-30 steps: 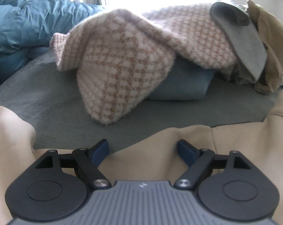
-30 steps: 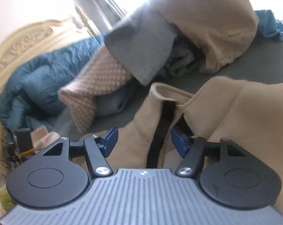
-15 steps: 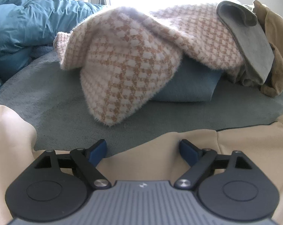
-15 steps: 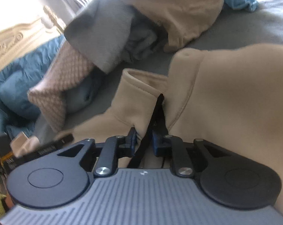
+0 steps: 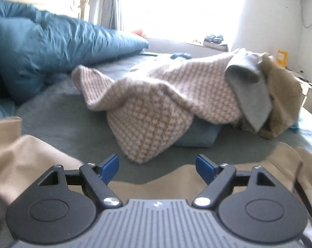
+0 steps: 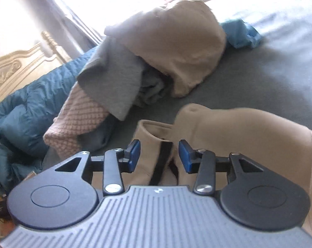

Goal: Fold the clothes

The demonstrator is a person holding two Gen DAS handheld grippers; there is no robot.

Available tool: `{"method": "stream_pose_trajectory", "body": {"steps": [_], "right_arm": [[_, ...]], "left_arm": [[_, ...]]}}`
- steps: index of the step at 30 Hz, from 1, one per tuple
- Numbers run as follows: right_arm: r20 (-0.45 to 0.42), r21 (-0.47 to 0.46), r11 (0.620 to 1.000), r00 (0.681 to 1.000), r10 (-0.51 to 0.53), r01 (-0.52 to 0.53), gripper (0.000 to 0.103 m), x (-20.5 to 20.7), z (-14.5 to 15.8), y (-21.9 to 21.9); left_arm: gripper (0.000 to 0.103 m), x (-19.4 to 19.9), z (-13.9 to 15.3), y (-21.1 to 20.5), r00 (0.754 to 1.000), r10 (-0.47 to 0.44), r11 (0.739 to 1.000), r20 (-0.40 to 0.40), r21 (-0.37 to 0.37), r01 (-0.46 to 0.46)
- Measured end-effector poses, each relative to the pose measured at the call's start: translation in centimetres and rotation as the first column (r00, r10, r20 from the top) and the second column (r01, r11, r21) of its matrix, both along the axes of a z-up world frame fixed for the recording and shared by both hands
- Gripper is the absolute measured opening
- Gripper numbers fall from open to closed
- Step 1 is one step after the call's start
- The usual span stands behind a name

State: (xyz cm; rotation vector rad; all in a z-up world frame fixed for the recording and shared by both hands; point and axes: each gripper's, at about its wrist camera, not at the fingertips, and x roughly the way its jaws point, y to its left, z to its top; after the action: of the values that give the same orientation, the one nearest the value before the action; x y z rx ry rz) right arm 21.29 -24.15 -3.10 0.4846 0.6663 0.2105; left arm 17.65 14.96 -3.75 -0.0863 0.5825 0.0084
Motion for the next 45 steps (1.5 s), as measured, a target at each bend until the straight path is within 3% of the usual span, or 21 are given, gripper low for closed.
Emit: {"method": "stream_pose_trajectory", "body": {"steps": [2, 4, 7, 9, 10, 11, 14, 16, 18, 21, 25, 29, 32, 35, 38, 39, 41, 43, 45], "right_arm": [[0.034, -0.079, 0.996, 0.998, 0.053, -0.050, 0.034, -0.3, 0.6, 1.4], [0.038, -0.193, 0.967, 0.983, 0.180, -0.169, 0.023, -1.0, 0.6, 3.9], [-0.036, -0.417, 0.854, 0.945, 0.326, -0.311, 0.023, -0.9, -0.9, 8.5], [-0.104, -0.514, 0.794, 0.943, 0.317, -0.324, 0.019, 1.0, -3.0, 9.5], [-0.121, -0.531, 0.786, 0.946, 0.300, -0.318, 0.015, 1.9, -3.8, 9.6], [-0.136, -0.541, 0.781, 0.950, 0.283, -0.310, 0.012, 2.7, -4.5, 9.6], [-0.140, -0.465, 0.849, 0.967, 0.211, -0.252, 0.009, 3.0, -3.7, 8.8], [-0.112, -0.477, 0.847, 0.972, 0.207, -0.235, 0.013, 2.0, -2.2, 9.3], [-0.060, -0.507, 0.820, 0.960, 0.274, -0.265, 0.014, 0.5, -0.7, 10.8], [-0.049, -0.479, 0.798, 0.919, 0.391, -0.365, 0.014, -0.4, 0.5, 14.2], [-0.103, -0.440, 0.759, 0.867, 0.488, -0.480, 0.015, 1.4, -1.6, 19.6], [-0.199, -0.443, 0.749, 0.868, 0.455, -0.494, 0.016, 4.4, -6.0, 22.0], [-0.201, -0.509, 0.723, 0.881, 0.428, -0.467, 0.018, 3.4, -3.6, 23.4], [-0.120, -0.492, 0.701, 0.837, 0.533, -0.517, 0.019, 0.9, 0.0, 26.0], [-0.059, -0.420, 0.662, 0.747, 0.662, -0.621, 0.036, -0.1, 3.4, 31.9], [-0.056, -0.387, 0.647, 0.717, 0.695, -0.657, 0.046, 0.1, 3.8, 34.2], [-0.046, -0.322, 0.609, 0.654, 0.755, -0.725, 0.052, 0.7, 4.7, 38.9], [-0.064, -0.285, 0.586, 0.625, 0.778, -0.759, 0.055, 2.0, 4.6, 43.9], [-0.052, -0.328, 0.557, 0.604, 0.796, -0.763, 0.055, 3.1, 4.4, 48.0]], "left_arm": [[0.083, -3.0, 0.7, 0.1, 0.999, -0.039, 0.999, 0.021, 0.001, 0.039], [0.083, -5.7, 0.9, 0.1, 0.996, -0.078, 0.997, 0.039, 0.006, 0.078], [0.083, -9.1, 0.5, -0.4, 0.992, -0.104, 0.994, 0.064, 0.023, 0.103], [0.083, -10.5, 0.0, -0.6, 0.992, -0.098, 0.995, 0.077, 0.032, 0.095], [0.083, -11.0, -0.3, -0.6, 0.993, -0.091, 0.996, 0.081, 0.031, 0.089], [0.083, -11.4, -0.5, -0.6, 0.993, -0.085, 0.996, 0.085, 0.030, 0.082], [0.083, -12.0, -1.1, 0.0, 0.993, -0.062, 0.997, 0.105, 0.040, 0.059], [0.083, -12.3, -1.4, 0.8, 0.992, -0.039, 0.999, 0.123, 0.040, 0.034], [0.083, -12.1, -1.8, 2.0, 0.992, -0.005, 1.000, 0.124, 0.003, 0.004], [0.083, -11.8, -2.8, 3.9, 0.994, 0.047, 0.995, 0.098, -0.087, -0.039], [0.083, -12.1, -3.7, 6.6, 0.989, 0.120, 0.980, 0.089, -0.173, -0.104], [0.083, -12.6, -4.3, 9.3, 0.973, 0.215, 0.955, 0.088, -0.229, -0.190], [0.083, -13.2, -4.8, 11.6, 0.946, 0.312, 0.921, 0.090, -0.271, -0.278], [0.083, -13.6, -5.1, 12.9, 0.935, 0.346, 0.902, 0.079, -0.300, -0.309], [0.083, -13.9, -5.5, 14.1, 0.925, 0.374, 0.884, 0.066, -0.326, -0.334], [0.083, -14.0, -5.6, 14.5, 0.922, 0.383, 0.878, 0.062, -0.334, -0.343], [0.083, -14.2, -5.8, 15.4, 0.914, 0.401, 0.865, 0.053, -0.351, -0.359], [0.082, -14.4, -6.1, 16.2, 0.907, 0.419, 0.851, 0.044, -0.367, -0.375], [0.082, -14.6, -6.3, 17.0, 0.899, 0.436, 0.837, 0.034, -0.383, -0.391]]}}
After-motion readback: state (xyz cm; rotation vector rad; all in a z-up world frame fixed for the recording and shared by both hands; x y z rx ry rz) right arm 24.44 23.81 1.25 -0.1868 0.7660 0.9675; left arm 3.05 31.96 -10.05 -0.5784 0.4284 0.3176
